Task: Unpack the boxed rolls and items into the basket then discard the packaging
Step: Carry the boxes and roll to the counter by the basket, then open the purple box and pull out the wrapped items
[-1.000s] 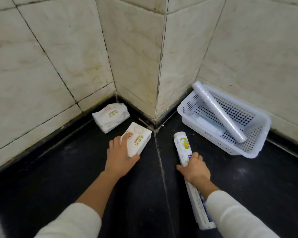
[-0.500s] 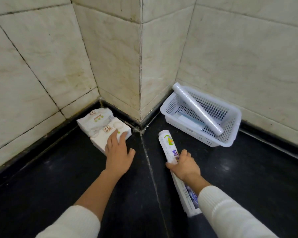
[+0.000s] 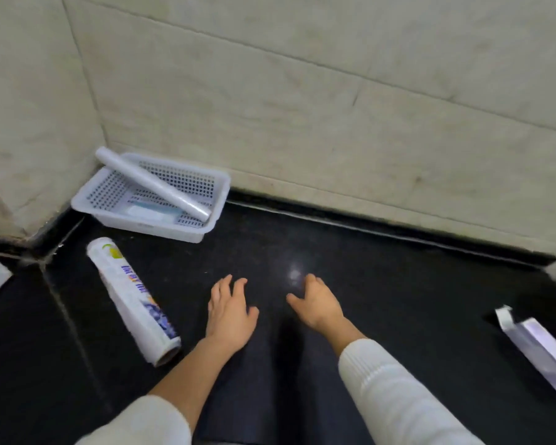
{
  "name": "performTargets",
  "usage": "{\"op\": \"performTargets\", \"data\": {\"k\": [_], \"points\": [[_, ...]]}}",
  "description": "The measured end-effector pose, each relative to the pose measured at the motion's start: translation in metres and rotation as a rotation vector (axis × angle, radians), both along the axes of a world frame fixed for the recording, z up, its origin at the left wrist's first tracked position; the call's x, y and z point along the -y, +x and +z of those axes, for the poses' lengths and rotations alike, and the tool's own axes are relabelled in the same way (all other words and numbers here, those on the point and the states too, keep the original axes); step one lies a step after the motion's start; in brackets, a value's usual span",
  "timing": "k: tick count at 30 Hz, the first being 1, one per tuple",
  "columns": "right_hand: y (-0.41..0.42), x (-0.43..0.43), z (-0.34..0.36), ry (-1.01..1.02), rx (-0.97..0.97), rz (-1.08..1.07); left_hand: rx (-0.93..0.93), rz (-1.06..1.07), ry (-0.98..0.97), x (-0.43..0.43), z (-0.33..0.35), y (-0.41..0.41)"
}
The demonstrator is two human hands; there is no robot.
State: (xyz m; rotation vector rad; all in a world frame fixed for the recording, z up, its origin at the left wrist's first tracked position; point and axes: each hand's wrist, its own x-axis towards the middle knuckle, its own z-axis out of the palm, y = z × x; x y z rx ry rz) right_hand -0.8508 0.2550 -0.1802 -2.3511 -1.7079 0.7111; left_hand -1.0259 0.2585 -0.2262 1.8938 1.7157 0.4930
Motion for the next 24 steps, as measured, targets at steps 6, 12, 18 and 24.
{"op": "performTargets", "data": {"k": [6, 12, 18, 24], "points": [[0.170, 0.050, -0.011, -0.018, 0.141, -0.063, -0.081, -0.199, -0.105, 0.022, -0.005, 0.169], [0.344, 0.103, -0.035, 0.031, 0.227, -0.107, -0.058, -0.251, -0.109, 0.071, -0.022, 0.344], [0.485, 0.151, -0.031, 0.082, 0.391, -0.229, -0.166, -0.322, -0.112, 0.118, -0.049, 0.439], [0.558, 0.180, -0.037, -0.020, 0.340, -0.325, -0.310, -0.323, -0.055, 0.134, -0.080, 0.449]]}}
